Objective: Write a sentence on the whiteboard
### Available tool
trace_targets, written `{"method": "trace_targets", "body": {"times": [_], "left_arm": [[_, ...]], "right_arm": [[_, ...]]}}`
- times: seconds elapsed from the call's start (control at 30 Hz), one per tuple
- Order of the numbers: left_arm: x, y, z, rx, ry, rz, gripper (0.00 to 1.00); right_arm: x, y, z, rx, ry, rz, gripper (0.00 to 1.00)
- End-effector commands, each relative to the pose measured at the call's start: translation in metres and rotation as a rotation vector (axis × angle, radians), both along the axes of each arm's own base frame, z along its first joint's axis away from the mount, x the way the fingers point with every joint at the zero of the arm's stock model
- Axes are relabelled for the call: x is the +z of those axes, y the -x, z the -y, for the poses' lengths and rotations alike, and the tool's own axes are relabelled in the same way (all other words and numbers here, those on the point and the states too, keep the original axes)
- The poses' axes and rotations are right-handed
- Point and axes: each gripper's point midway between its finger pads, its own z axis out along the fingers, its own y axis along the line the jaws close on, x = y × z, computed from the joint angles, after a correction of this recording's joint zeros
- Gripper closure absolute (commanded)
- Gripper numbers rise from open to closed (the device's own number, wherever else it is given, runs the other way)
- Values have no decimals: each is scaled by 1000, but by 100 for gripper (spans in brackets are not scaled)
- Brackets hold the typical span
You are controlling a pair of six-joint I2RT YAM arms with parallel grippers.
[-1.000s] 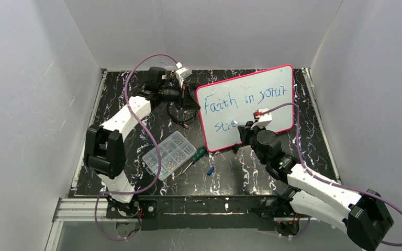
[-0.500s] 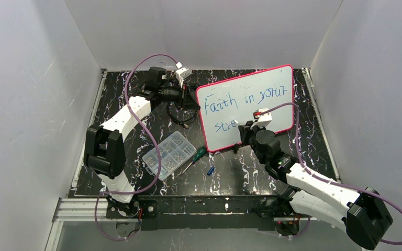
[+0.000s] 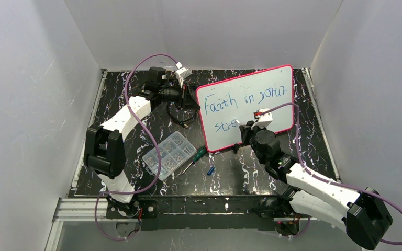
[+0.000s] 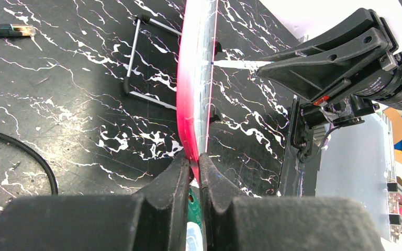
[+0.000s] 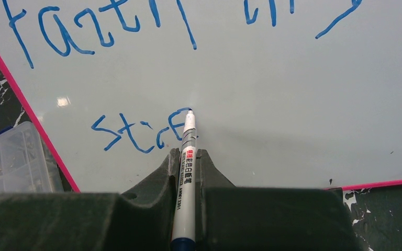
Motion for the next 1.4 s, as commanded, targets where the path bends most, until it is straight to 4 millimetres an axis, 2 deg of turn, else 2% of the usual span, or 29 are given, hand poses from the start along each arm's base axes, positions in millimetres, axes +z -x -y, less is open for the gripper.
{"method": "trace_targets", "body": {"times": [0.0, 0.37, 0.53, 0.77, 1.03, 1.37], "left_arm": [[27, 10, 3, -40, 36, 45, 100], [27, 9, 3, -40, 36, 45, 100], [26, 9, 3, -40, 35, 44, 100], [27, 10, 4, -41, 37, 44, 100], [27, 9, 4, -40, 37, 44, 100], [26, 9, 4, -40, 36, 42, 100]], "right_arm": [[4, -1, 8, -36, -7, 13, 99], [-3, 3, 5, -12, -15, -9, 99], [4, 5, -3, 33, -33, 6, 99], [18, 3, 11, -31, -33, 50, 99], [22, -5, 10, -47, -5, 72, 99], [10, -5, 10, -41, 11, 53, 99]]}}
